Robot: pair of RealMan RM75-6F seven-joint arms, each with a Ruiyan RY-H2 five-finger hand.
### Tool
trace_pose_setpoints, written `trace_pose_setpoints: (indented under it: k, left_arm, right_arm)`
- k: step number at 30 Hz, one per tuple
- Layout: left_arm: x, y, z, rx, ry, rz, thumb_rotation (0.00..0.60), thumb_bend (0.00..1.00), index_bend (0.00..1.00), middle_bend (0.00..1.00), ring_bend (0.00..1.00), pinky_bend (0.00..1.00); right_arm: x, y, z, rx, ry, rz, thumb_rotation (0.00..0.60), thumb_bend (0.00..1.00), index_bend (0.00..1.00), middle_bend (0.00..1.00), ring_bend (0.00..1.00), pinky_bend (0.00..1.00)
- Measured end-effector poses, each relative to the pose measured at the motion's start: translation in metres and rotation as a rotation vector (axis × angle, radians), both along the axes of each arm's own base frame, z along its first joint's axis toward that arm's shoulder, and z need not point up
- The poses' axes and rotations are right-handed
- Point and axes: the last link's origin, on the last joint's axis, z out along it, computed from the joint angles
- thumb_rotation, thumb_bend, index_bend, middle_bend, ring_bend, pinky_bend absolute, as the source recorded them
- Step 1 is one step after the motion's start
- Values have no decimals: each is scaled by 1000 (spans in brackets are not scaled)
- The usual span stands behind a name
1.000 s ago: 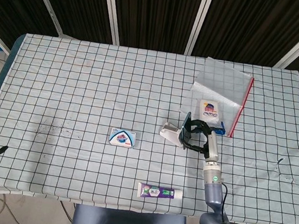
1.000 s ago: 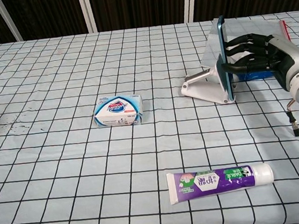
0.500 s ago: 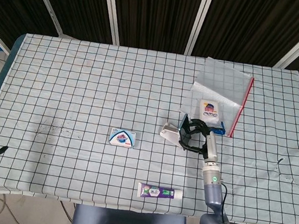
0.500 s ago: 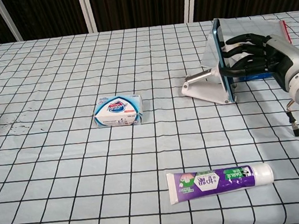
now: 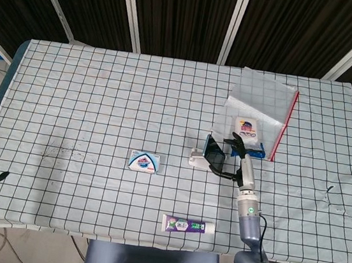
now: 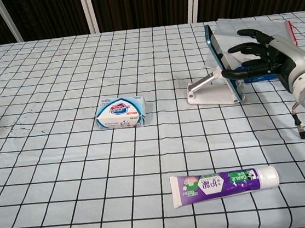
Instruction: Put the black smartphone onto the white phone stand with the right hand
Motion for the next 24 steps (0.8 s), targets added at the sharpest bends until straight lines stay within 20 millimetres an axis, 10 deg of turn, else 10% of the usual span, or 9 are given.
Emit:
trace_pose_setpoints:
  k: [24]
  left_arm:
    - [1,-3,2,8,4,-20,600,0,0,0,0,0]
  right_arm:
    - [-16,33,42,-1,201,10,600,0,0,88,0,144]
